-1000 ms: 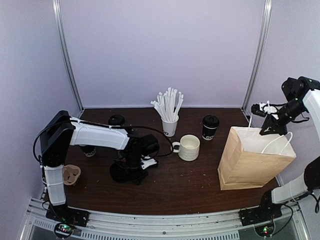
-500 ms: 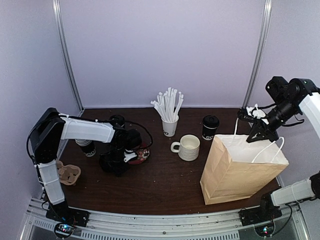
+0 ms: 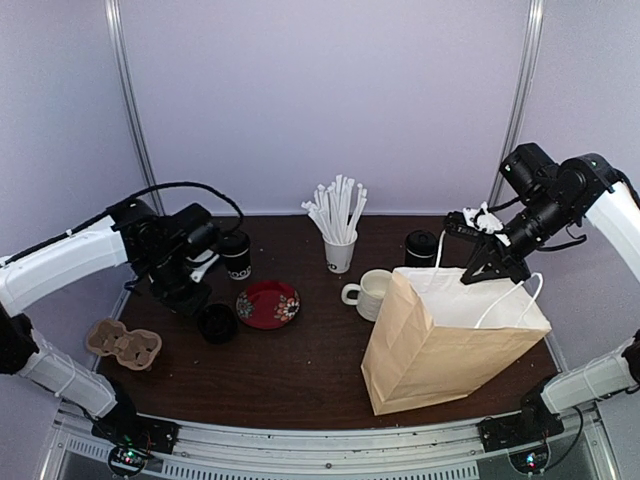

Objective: Pack the takeout coffee

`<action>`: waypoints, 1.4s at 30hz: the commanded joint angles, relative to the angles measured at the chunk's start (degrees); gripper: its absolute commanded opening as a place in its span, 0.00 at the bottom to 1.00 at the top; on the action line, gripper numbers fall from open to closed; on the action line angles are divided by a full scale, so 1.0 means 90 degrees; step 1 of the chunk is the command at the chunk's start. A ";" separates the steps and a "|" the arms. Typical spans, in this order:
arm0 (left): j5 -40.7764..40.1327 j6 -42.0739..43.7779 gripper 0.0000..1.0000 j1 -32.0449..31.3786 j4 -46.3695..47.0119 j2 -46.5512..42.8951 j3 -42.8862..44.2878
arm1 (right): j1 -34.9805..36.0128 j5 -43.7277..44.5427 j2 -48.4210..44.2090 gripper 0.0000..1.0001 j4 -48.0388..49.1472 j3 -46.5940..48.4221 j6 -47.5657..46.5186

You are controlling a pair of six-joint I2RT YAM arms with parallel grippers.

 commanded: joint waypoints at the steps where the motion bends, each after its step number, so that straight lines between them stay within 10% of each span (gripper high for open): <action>1: -0.0360 -0.1222 0.00 0.1354 -0.0921 -0.0422 -0.0983 | 0.0080 -0.0048 -0.0034 0.00 0.0495 -0.0135 0.0268; 9: -0.0100 -0.1447 0.00 0.2524 -0.0322 -0.0316 -0.2057 | 0.0080 0.0045 -0.0057 0.00 0.0559 -0.0166 0.0222; 27: 0.0288 -0.1241 0.00 0.2807 0.0927 0.0433 -0.2436 | 0.0085 -0.0051 -0.0053 0.00 0.0666 -0.0279 0.0357; 42: -0.1846 -0.2318 0.00 0.2977 0.0502 -0.0267 -0.2604 | 0.0090 -0.0208 -0.0024 0.00 0.0697 -0.0229 0.0406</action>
